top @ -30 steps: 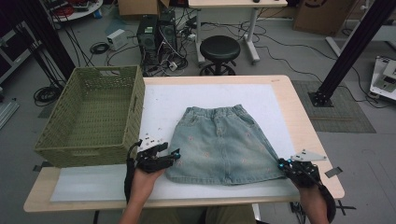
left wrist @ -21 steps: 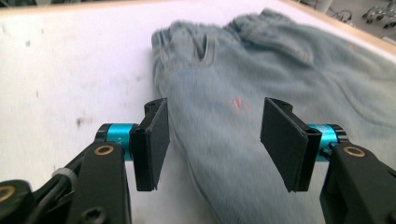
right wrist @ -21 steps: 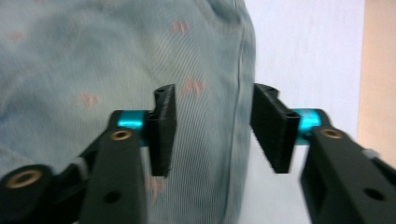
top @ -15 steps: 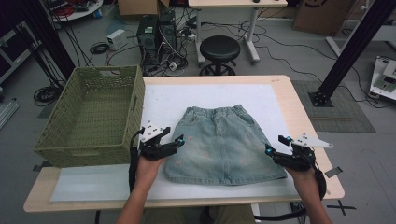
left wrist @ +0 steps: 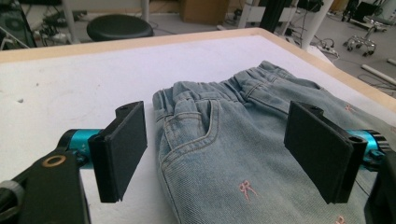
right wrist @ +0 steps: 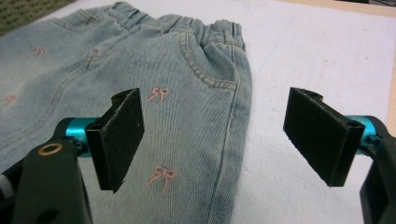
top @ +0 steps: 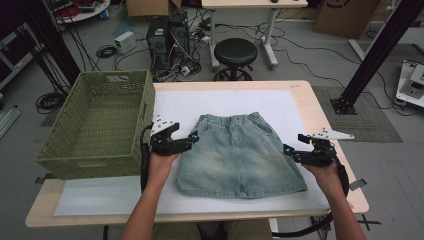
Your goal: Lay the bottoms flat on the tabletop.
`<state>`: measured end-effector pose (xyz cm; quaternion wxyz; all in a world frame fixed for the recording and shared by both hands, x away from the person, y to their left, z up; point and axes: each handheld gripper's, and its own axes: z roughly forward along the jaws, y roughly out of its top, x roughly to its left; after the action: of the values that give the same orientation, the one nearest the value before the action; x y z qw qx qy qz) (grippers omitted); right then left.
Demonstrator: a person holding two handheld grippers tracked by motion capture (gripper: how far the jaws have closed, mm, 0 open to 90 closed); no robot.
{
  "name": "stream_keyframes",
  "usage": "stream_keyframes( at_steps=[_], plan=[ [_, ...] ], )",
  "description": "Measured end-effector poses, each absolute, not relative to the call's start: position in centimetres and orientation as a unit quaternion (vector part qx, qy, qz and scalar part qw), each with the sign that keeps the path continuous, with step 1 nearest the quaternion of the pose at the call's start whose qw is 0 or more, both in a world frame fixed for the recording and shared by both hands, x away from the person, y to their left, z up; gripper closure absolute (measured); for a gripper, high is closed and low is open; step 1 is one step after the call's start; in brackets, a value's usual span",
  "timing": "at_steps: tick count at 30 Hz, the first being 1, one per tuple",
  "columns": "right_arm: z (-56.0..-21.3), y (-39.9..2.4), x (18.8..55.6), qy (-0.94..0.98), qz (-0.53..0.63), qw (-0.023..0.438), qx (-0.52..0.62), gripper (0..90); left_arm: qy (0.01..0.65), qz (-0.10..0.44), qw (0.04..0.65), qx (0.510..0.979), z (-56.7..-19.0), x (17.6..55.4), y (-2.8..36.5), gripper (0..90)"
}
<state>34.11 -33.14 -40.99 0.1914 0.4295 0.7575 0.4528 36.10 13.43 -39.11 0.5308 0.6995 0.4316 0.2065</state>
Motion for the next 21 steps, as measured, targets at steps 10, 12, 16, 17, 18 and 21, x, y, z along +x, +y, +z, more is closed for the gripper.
stream_keyframes(
  at_steps=[10, 12, 16, 17, 18, 21],
  plan=[
    [-40.0, -32.9, 35.1, 0.761, 0.441, 0.2, 0.431, 24.0, 0.424, 0.198, 0.52, 0.715, -38.9, 37.4, 12.6, 21.6],
    [-39.8, -32.7, 35.3, 0.764, 0.441, 0.2, 0.427, 27.1, 0.425, 0.194, 0.514, 0.719, -39.2, 37.7, 12.3, 22.4],
    [-39.3, -31.9, 35.9, 0.766, 0.44, 0.193, 0.427, 37.6, 0.45, 0.175, 0.494, 0.723, -40.1, 38.7, 12.1, 33.7],
    [-39.2, -31.7, 36.2, 0.767, 0.438, 0.194, 0.427, 39.0, 0.456, 0.172, 0.488, 0.724, -40.4, 39.0, 12.2, 35.3],
    [-39.2, -31.5, 36.5, 0.768, 0.437, 0.193, 0.426, 39.7, 0.463, 0.169, 0.483, 0.724, -40.7, 39.4, 12.2, 35.5],
    [-39.2, -31.0, 37.6, 0.767, 0.432, 0.191, 0.433, 45.5, 0.477, 0.164, 0.473, 0.722, -41.3, 40.2, 12.2, 35.5]
  ],
)
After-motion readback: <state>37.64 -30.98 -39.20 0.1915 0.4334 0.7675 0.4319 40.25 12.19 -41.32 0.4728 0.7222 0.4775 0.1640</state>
